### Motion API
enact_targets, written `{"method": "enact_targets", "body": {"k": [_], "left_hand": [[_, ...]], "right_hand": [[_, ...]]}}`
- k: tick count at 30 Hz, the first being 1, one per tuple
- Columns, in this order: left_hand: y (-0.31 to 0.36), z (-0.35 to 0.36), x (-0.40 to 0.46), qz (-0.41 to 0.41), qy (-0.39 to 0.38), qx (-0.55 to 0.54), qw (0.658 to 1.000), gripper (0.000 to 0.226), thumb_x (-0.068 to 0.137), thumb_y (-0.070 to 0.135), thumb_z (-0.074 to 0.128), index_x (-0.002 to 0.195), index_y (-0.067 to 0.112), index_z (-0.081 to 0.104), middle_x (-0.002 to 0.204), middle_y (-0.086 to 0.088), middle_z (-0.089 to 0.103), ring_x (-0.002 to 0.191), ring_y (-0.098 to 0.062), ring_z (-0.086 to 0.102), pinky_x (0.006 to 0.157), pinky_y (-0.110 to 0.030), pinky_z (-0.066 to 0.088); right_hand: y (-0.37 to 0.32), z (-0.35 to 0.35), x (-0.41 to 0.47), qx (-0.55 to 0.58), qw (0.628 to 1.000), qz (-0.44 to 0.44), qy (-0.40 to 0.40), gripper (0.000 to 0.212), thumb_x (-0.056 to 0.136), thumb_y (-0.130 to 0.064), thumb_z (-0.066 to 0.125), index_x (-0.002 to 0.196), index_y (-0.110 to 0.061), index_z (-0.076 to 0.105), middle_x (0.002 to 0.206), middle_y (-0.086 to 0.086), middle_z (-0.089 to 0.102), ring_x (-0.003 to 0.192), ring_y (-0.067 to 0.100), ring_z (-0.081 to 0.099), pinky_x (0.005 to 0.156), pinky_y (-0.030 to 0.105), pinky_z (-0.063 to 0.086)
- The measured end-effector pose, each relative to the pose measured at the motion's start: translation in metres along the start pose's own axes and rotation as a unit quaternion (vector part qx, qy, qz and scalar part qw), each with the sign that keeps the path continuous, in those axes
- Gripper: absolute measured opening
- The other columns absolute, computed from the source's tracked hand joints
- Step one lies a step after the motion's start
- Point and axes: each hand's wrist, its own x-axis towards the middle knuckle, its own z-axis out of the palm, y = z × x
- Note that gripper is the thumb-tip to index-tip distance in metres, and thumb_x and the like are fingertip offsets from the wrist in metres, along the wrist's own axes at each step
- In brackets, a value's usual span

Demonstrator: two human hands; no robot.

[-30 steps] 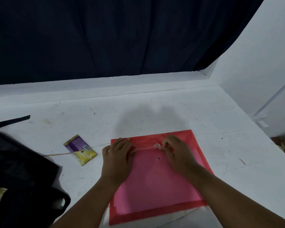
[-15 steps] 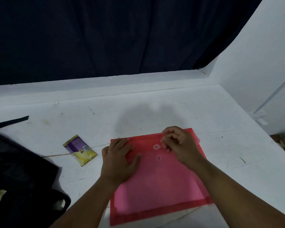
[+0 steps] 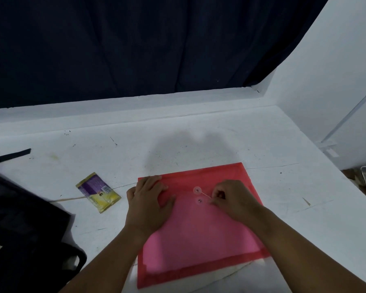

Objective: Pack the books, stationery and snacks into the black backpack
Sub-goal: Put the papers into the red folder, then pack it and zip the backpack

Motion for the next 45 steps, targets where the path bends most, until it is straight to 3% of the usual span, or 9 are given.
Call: {"method": "enact_targets", "body": {"k": [8, 14, 23, 25, 29, 31, 35, 40, 45], "left_hand": [[0.001, -0.002, -0.001, 0.007, 0.002, 0.000, 1.000, 0.033, 0.085, 0.058, 0.059, 0.101, 0.030, 0.069, 0.127, 0.014, 0.060, 0.127, -0.014, 0.048, 0.095, -0.040, 0.034], [0.001, -0.002, -0.001, 0.002, -0.001, -0.005, 1.000, 0.033, 0.084, 0.057, 0.060, 0.101, 0.031, 0.069, 0.127, 0.014, 0.060, 0.128, -0.013, 0.047, 0.096, -0.040, 0.032], [0.002, -0.002, 0.000, 0.000, -0.003, 0.001, 1.000, 0.034, 0.083, 0.057, 0.061, 0.101, 0.030, 0.069, 0.128, 0.013, 0.061, 0.127, -0.014, 0.048, 0.097, -0.043, 0.035], [0.002, -0.003, 0.000, -0.002, -0.004, 0.001, 1.000, 0.035, 0.083, 0.058, 0.059, 0.102, 0.031, 0.069, 0.128, 0.013, 0.061, 0.128, -0.014, 0.048, 0.098, -0.045, 0.036], [0.003, -0.003, 0.000, -0.006, -0.008, 0.000, 1.000, 0.038, 0.082, 0.060, 0.055, 0.102, 0.031, 0.069, 0.128, 0.013, 0.061, 0.128, -0.014, 0.047, 0.098, -0.045, 0.036], [0.003, -0.004, 0.000, -0.009, -0.013, 0.002, 1.000, 0.038, 0.082, 0.061, 0.055, 0.102, 0.032, 0.069, 0.130, 0.013, 0.060, 0.129, -0.013, 0.047, 0.099, -0.044, 0.035], [0.003, -0.004, 0.000, -0.011, -0.011, -0.003, 1.000, 0.039, 0.082, 0.061, 0.054, 0.101, 0.031, 0.070, 0.129, 0.014, 0.060, 0.129, -0.013, 0.047, 0.100, -0.043, 0.034], [0.004, -0.004, -0.001, -0.003, 0.000, 0.004, 1.000, 0.037, 0.083, 0.059, 0.056, 0.100, 0.030, 0.070, 0.128, 0.013, 0.061, 0.130, -0.012, 0.046, 0.098, -0.040, 0.031], [0.002, -0.002, -0.001, 0.014, -0.013, 0.009, 1.000, 0.040, 0.082, 0.058, 0.058, 0.106, 0.028, 0.069, 0.131, 0.009, 0.060, 0.135, -0.017, 0.043, 0.100, -0.048, 0.035]], "right_hand": [[-0.005, -0.021, -0.002, 0.042, 0.999, 0.014, -0.017, 0.017, 0.077, -0.013, 0.075, 0.065, -0.020, 0.064, 0.068, -0.005, 0.067, 0.063, 0.007, 0.061, 0.058, 0.024, 0.051], [0.010, -0.049, -0.004, -0.031, 0.990, 0.099, -0.098, 0.016, 0.073, -0.017, 0.071, 0.062, -0.007, 0.064, 0.063, -0.003, 0.066, 0.054, 0.004, 0.056, 0.053, 0.024, 0.047], [0.008, -0.060, -0.009, 0.364, 0.923, 0.101, 0.071, 0.009, 0.089, 0.002, 0.064, 0.082, 0.007, 0.062, 0.083, 0.019, 0.074, 0.080, 0.032, 0.070, 0.079, 0.042, 0.056], [0.010, -0.051, -0.006, 0.308, 0.943, 0.089, 0.088, 0.004, 0.086, -0.004, 0.071, 0.087, -0.004, 0.068, 0.084, 0.010, 0.074, 0.079, 0.024, 0.070, 0.079, 0.037, 0.057], [0.015, -0.029, -0.005, 0.086, 0.996, 0.032, 0.004, 0.035, 0.078, -0.030, 0.083, 0.110, -0.032, 0.070, 0.096, -0.015, 0.066, 0.082, 0.000, 0.061, 0.074, 0.009, 0.046], [0.017, -0.015, -0.007, 0.012, 0.999, -0.012, -0.034, 0.041, 0.074, -0.034, 0.086, 0.112, -0.027, 0.073, 0.098, -0.015, 0.063, 0.086, -0.002, 0.056, 0.078, 0.013, 0.045], [0.020, 0.000, -0.009, -0.004, 0.999, -0.029, 0.019, 0.011, 0.075, -0.020, 0.085, 0.077, -0.025, 0.075, 0.078, -0.014, 0.065, 0.076, 0.001, 0.059, 0.073, 0.028, 0.052], [0.017, -0.004, -0.009, -0.041, 0.999, -0.029, 0.003, 0.021, 0.083, -0.013, 0.062, 0.064, -0.023, 0.065, 0.066, -0.014, 0.061, 0.069, 0.003, 0.058, 0.066, 0.033, 0.053], [0.011, -0.002, -0.005, -0.047, 0.996, -0.052, 0.054, 0.006, 0.083, -0.032, 0.068, 0.086, -0.027, 0.070, 0.085, -0.018, 0.059, 0.086, 0.002, 0.052, 0.077, 0.026, 0.045]]}}
